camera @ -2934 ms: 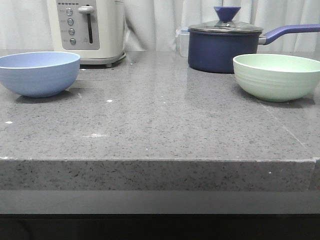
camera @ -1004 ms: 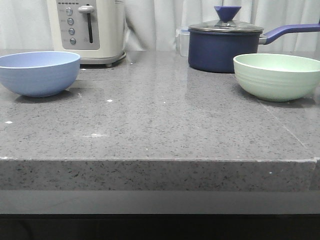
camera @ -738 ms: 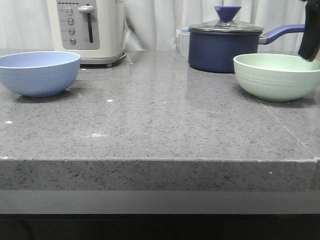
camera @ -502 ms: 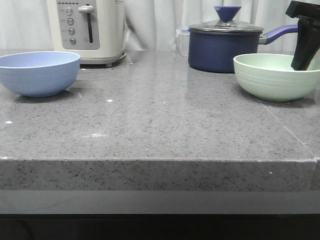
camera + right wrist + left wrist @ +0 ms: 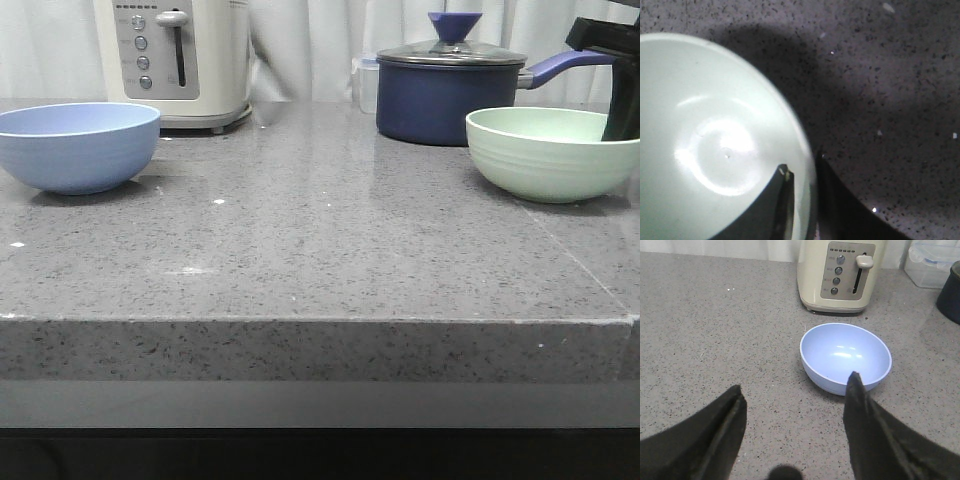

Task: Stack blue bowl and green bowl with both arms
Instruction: 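Lower the right gripper onto the rim of the pale green bowl and grasp, then lift the green bowl and carry it toward the table center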

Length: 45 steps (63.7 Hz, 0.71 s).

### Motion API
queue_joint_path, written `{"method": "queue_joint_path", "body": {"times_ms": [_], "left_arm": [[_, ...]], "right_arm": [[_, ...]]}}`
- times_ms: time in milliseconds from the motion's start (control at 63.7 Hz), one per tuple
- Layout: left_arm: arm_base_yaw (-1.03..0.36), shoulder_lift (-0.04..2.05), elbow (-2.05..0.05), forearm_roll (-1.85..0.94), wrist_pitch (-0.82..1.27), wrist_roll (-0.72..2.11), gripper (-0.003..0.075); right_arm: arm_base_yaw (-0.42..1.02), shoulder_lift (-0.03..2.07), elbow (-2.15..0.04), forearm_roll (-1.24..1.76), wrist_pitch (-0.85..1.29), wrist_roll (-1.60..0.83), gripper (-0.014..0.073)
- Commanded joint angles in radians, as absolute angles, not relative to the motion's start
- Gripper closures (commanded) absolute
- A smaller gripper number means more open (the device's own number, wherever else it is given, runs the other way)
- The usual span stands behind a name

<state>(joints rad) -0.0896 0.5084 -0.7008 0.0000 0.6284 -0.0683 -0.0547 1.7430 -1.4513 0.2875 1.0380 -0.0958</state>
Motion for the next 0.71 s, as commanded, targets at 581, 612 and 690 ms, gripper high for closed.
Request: {"method": "queue_joint_path", "body": {"times_ms": [581,612,690], "left_arm": [[-0.09,0.52,-0.727,0.0,0.556,-0.068,0.0302],[-0.09,0.52,-0.727,0.0,0.556,-0.068,0.0302],[-0.09,0.52,-0.727,0.0,0.556,-0.068,0.0302]], "right_arm": [[0.07,1.659,-1.545,0.295,1.016,-0.106,0.0648],[0.097,1.664,-1.56,0.295,1.015,-0.096,0.0648],[0.177,1.694,-1.626,0.287,1.015,-0.071,0.0648]]}}
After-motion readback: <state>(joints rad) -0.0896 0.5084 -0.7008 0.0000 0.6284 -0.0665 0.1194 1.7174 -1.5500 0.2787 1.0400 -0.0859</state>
